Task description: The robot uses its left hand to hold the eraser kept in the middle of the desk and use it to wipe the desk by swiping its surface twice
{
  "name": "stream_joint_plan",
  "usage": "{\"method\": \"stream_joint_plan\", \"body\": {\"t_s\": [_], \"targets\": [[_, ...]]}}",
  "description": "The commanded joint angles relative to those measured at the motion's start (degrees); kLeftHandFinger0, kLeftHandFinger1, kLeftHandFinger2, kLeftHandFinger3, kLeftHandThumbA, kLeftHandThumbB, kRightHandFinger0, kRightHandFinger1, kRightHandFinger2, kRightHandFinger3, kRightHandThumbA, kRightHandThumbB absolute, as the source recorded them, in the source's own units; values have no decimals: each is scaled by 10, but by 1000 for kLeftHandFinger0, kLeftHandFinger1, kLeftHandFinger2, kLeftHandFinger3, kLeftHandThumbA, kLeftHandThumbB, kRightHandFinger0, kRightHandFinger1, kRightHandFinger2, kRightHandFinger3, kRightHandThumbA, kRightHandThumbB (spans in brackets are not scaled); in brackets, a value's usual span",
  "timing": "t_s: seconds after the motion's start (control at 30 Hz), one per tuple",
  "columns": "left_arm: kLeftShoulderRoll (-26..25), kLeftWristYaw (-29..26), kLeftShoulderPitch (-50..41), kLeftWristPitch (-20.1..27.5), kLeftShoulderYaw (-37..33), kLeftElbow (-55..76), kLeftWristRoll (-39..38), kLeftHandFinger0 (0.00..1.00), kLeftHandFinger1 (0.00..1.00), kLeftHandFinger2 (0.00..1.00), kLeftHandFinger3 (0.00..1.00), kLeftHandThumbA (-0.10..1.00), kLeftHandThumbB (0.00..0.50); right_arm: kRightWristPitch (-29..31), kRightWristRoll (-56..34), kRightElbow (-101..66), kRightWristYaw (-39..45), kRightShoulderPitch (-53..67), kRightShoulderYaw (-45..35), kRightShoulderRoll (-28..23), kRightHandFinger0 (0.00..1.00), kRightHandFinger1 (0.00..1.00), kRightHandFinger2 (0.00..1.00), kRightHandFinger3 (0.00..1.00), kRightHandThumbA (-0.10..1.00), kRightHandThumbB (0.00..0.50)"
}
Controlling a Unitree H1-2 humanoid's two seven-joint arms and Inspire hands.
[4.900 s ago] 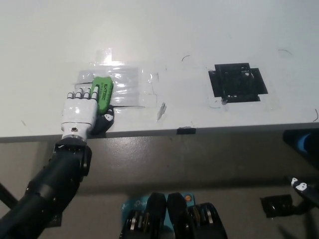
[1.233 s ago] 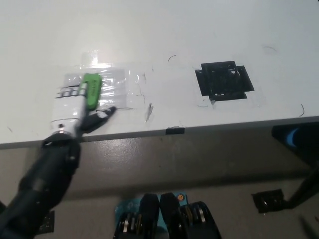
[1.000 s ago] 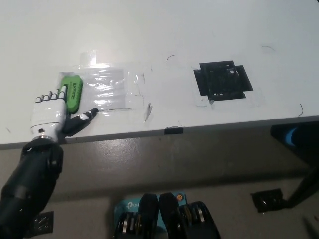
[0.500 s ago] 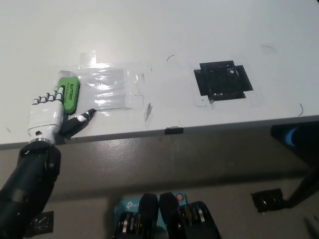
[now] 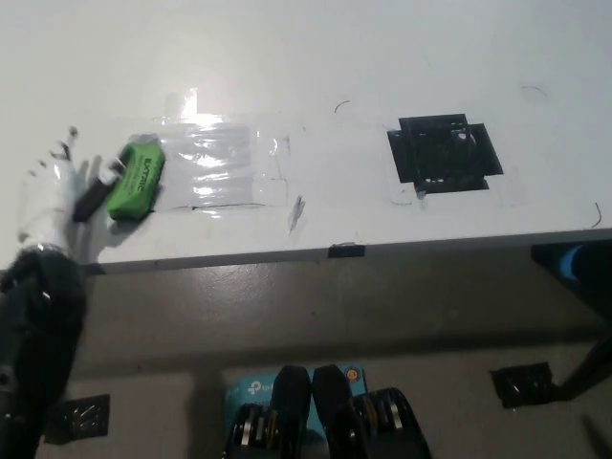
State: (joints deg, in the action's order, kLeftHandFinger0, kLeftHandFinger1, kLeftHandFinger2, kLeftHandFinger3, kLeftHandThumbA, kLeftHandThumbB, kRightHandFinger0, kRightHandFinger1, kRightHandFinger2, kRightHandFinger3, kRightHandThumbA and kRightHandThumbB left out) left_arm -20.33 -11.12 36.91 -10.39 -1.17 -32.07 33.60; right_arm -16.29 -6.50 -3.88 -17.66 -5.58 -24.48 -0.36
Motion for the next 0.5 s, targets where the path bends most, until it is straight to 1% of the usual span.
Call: {"method": "stream_joint_plan", "body": {"t_s": [0.0,0.07,0.1,0.13,0.17,0.2,0.23,0.3,0.37,0.4,0.43,0.47], "targets": [[-12,45,86,-16,82,103,-131,1000,1000,1000,1000,1000,408,28,2,-24,10,1,6,-16,1000,1000,1000,1000,1000,16],[-14,54,90,-18,92,128,-137,1000,1000,1000,1000,1000,380,27,-3,-24,13,2,5,-19,1000,1000,1000,1000,1000,40],[-14,59,89,-17,95,142,-142,1000,1000,1000,1000,1000,366,25,2,-24,8,1,5,-20,1000,1000,1000,1000,1000,41],[-13,67,86,-20,104,156,-155,1000,1000,1000,1000,1000,388,23,0,-23,10,-1,5,-22,1000,1000,1000,1000,1000,36],[-10,71,79,-6,110,173,-168,1000,1000,1000,1000,1000,382,20,-3,-24,10,-2,4,-22,1000,1000,1000,1000,1000,26],[-4,79,70,-16,117,200,-179,1000,1000,1000,1000,1000,388,19,-4,-26,10,-1,5,-22,1000,1000,1000,1000,1000,20],[0,82,59,-18,118,219,-184,1000,1000,1000,1000,1000,397,19,-4,-26,10,-1,5,-22,1000,1000,1000,1000,1000,39],[17,89,16,-44,117,299,-187,1000,1000,1000,1000,1000,432,20,-5,-28,10,-1,6,-22,1000,1000,1000,1000,1000,55],[21,92,4,-57,116,320,-188,1000,1000,1000,1000,1000,437,21,0,-28,11,0,9,-23,1000,1000,1000,1000,1000,55],[36,93,-19,-46,117,344,-204,1000,1000,1000,1000,1000,459,18,1,-29,12,-1,9,-29,1000,1000,1000,1000,1000,41],[64,82,-70,-49,114,399,-204,1000,1000,1000,1000,1000,445,15,-1,-30,10,-2,7,-29,1000,1000,1000,1000,1000,31],[66,81,-75,-51,114,405,-204,1000,1000,1000,1000,1000,444,14,-2,-31,9,-2,7,-29,1000,1000,1000,1000,1000,32]]}}
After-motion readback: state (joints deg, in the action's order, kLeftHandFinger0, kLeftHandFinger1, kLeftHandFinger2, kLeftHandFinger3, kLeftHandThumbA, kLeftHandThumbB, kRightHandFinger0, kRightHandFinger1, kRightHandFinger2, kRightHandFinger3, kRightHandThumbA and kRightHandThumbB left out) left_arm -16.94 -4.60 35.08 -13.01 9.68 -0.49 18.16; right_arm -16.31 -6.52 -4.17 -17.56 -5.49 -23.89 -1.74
